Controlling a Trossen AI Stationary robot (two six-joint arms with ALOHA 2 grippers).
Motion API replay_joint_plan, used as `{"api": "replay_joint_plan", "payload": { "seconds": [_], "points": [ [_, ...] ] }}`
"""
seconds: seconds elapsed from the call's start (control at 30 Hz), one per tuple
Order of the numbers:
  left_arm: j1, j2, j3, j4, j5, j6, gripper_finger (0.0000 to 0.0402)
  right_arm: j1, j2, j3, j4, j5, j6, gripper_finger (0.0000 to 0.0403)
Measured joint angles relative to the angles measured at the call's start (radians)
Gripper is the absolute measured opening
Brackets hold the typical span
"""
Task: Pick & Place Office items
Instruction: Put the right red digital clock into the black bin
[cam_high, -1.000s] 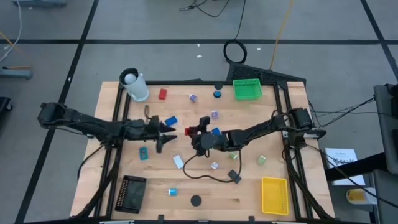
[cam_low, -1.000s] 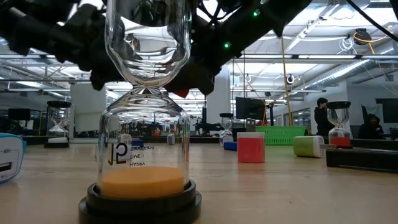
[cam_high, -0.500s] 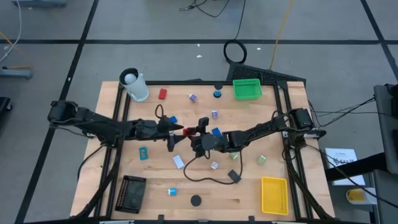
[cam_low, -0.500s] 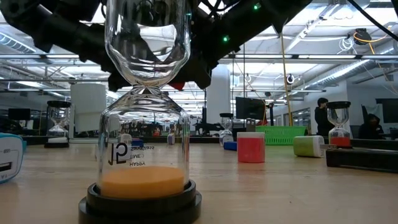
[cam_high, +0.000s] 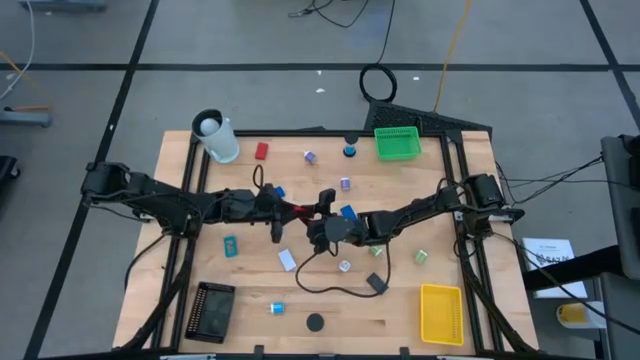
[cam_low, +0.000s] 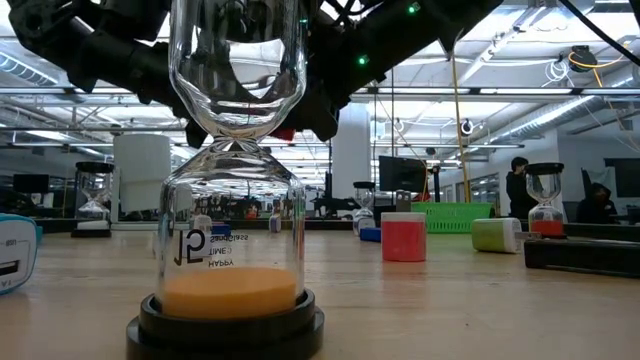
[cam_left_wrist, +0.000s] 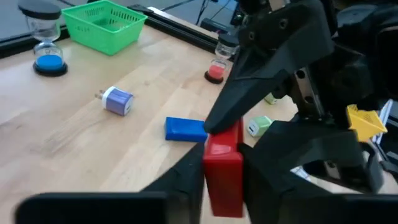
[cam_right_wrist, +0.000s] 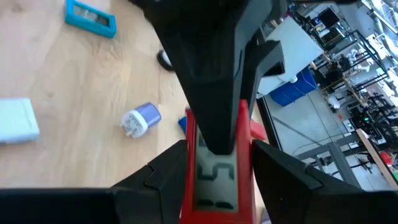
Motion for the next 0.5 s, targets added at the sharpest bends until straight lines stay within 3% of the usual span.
{"api": "replay_joint_plan", "payload": {
  "seconds": [0.07,0.2,0.5],
  "points": [
    [-0.001,-0.009,0.000,-0.001,0.006,0.020,0.0062,0.000,0.000,0.000,0.012,-0.002,0.026,0.0174],
    [0.001,-0.029,0.000,-0.018,0.005,0.053,0.0062,0.008,-0.003,0.000,0.010,0.032,0.045,0.0196],
    [0.043,-0.179,-0.001,-0.217,0.007,0.088,0.0062,0.054,-0.028,-0.001,-0.002,0.360,-0.040,0.0277]
  ]
}}
